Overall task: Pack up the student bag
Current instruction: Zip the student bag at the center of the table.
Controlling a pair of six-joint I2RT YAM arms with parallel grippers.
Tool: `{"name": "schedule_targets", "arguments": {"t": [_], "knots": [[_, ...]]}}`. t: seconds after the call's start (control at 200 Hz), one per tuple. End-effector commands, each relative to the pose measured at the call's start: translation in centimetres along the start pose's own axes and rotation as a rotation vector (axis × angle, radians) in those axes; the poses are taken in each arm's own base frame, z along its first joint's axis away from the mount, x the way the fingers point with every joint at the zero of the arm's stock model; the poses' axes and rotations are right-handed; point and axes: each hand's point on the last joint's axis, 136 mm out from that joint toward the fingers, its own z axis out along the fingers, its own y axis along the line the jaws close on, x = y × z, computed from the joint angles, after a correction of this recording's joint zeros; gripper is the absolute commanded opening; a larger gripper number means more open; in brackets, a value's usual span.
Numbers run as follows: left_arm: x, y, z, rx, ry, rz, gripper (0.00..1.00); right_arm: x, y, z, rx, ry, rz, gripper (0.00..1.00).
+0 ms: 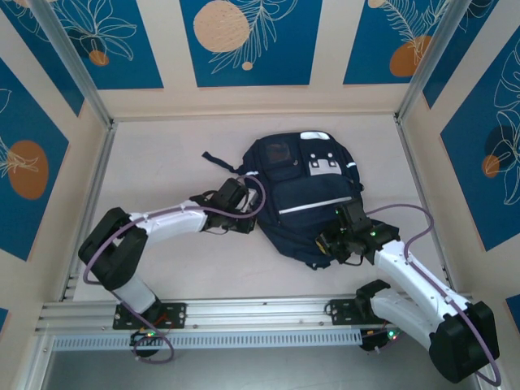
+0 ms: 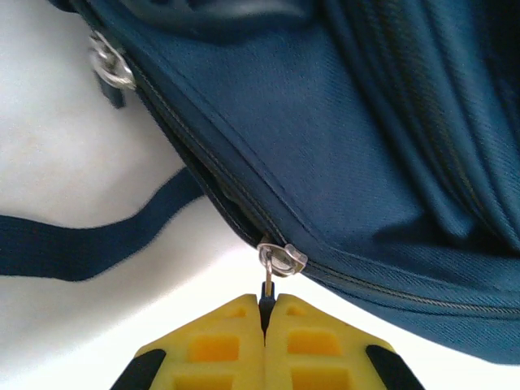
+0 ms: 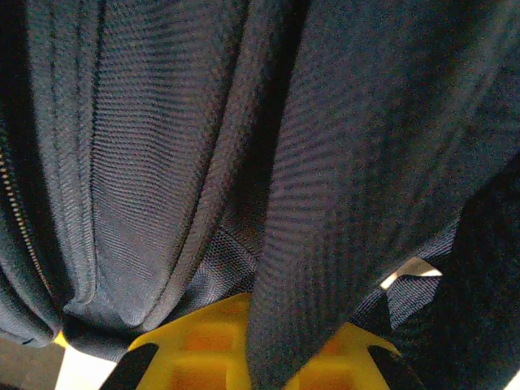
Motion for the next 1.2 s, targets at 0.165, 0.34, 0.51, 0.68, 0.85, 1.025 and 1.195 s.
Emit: {"name": "schedule_targets", "arguments": {"t": [0.165,0.34,0.51,0.68,0.85,1.025,1.195], "knots": [[-2.9,4.6,0.2,-0.122,-0.064,-0.133,0.0,-0.6,0.5,-0.4,-0.014,-0.058,-0.091,0.0],[-4.4,6.1,0.7,-0.147,-0.078,-0.164,0.0,-0.4,0.7,-0.3,-0.022,-0.052,-0.12,0.0],[-5.7,7.1,1.1,-0.141,-0.087,-0.202,0.0,0.0,1.6,-0.1,-0.064,-0.026,-0.177,0.0],[-6.0,8.8,0.3,-0.163,-0.112,-0.245,0.0,1.3,2.5,0.4,-0.083,0.016,-0.25,0.0],[-5.2,11.0,-1.6,-0.222,-0.175,-0.306,0.0,4.0,3.7,1.5,-0.111,0.07,-0.349,0.0],[-3.4,13.4,-3.1,-0.28,-0.206,-0.363,0.0,5.9,4.3,2.3,-0.08,0.079,-0.453,0.37],[-1.3,15.9,-5.4,-0.352,-0.263,-0.453,0.0,6.2,5.2,1.4,-0.109,0.056,-0.518,0.53]]}}
